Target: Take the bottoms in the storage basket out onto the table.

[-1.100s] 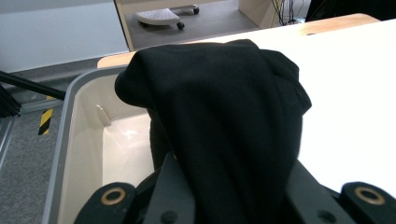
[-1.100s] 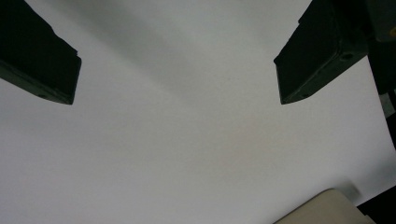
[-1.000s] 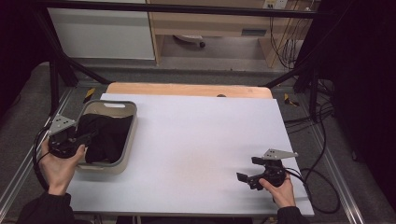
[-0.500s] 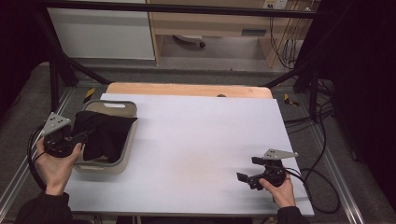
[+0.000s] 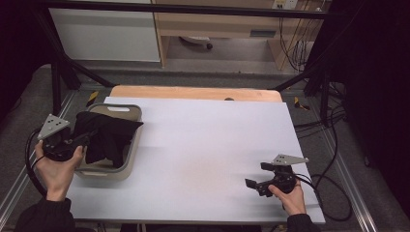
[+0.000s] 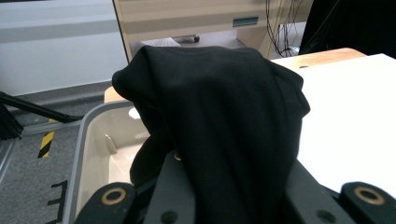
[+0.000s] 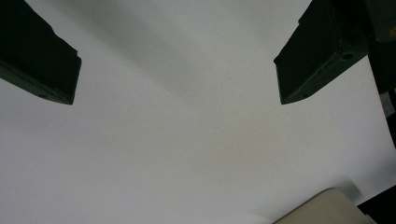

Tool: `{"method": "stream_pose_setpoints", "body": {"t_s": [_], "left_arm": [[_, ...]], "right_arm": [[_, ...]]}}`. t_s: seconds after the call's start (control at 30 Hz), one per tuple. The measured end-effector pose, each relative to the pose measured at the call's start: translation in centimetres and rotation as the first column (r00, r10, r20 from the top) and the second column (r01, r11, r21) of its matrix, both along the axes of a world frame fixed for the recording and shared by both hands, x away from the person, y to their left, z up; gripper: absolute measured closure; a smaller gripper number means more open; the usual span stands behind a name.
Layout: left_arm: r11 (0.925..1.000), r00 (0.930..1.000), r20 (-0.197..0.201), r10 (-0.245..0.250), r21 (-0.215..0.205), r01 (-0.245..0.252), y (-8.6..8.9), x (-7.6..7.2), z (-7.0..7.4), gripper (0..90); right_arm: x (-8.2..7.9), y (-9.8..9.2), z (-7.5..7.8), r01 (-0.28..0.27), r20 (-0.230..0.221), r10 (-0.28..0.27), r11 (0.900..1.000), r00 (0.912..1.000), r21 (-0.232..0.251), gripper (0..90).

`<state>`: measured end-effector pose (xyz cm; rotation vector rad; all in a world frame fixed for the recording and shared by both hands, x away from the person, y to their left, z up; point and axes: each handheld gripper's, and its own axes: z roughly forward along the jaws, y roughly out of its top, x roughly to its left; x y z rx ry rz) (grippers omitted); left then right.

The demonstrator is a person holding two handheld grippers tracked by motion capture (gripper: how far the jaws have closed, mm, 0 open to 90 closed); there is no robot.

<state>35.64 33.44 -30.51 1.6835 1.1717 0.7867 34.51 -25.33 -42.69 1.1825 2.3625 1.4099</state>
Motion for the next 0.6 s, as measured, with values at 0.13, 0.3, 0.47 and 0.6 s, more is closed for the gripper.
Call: {"method": "stream_pose_setpoints", "body": {"t_s": [0.13,0.3,0.47,0.6], "left_arm": [[0.9998,0.9999,0.011,-0.004,-0.017,0.005,0.05,-0.01,0.31,81.2],[0.9998,0.9997,0.023,-0.007,-0.02,0.008,-0.03,-0.02,0.58,81.2],[0.9996,0.999,0.043,-0.01,-0.024,0.011,-0.23,-0.11,0.79,81.2],[0.9993,0.9982,0.059,-0.014,-0.033,0.016,-0.43,-0.12,1.01,81.2]], "right_arm": [[0.02,0.0,-0.01,0.0,0.0,0.0,1.0,1.0,-0.001,0.6],[-0.01,0.0,0.01,0.003,-0.001,-0.003,1.0,1.0,0.002,0.7],[0.02,0.0,-0.01,0.0,0.001,0.0,1.0,1.0,0.0,0.7],[0.01,-0.01,0.0,0.003,0.002,-0.003,1.0,1.0,0.001,0.6]]}}
